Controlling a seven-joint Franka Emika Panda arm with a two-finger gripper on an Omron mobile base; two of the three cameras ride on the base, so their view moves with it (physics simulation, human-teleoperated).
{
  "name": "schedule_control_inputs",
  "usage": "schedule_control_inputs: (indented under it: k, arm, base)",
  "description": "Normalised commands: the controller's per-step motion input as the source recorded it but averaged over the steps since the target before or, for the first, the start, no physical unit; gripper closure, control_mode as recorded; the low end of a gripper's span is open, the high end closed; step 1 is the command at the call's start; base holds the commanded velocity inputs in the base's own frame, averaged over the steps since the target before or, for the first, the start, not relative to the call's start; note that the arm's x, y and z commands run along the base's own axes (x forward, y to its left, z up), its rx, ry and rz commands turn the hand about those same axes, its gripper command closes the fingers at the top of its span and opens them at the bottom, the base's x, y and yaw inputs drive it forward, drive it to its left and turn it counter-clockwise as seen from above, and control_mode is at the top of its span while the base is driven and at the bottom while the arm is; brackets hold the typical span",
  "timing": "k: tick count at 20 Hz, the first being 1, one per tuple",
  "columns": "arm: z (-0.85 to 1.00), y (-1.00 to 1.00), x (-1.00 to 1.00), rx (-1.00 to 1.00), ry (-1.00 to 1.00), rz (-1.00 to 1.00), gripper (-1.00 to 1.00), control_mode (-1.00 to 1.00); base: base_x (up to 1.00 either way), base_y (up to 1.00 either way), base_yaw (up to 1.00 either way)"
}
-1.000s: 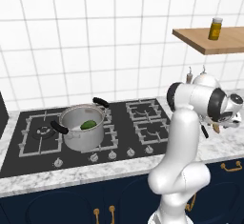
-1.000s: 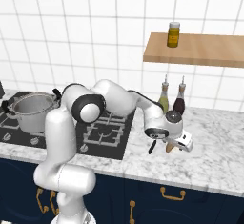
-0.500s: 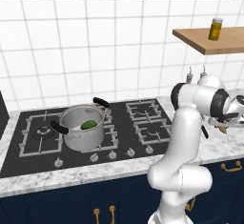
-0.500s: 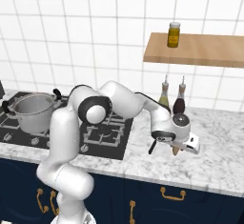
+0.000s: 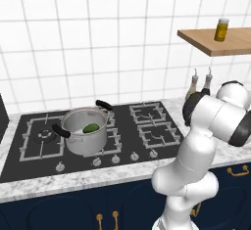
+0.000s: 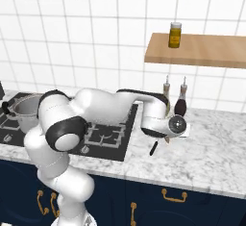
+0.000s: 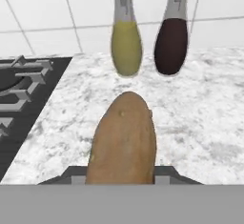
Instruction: Put the avocado and sweet potato in the pot. Retrieve the spatula and lightly stir the vegetables in the pot.
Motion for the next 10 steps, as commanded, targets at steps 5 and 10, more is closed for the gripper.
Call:
schedule_control_inputs:
  k: [5,10]
  arm:
    - [1.00,0.98,0.03,-0.26,-0.15,0.40,1.00,-1.00]
    - [1.00,0.82,0.00,-0.37,-0.02,0.54,1.00,-1.00]
  base:
    - [0.00,0.00,0.00]
    - [0.00,0.00,0.00]
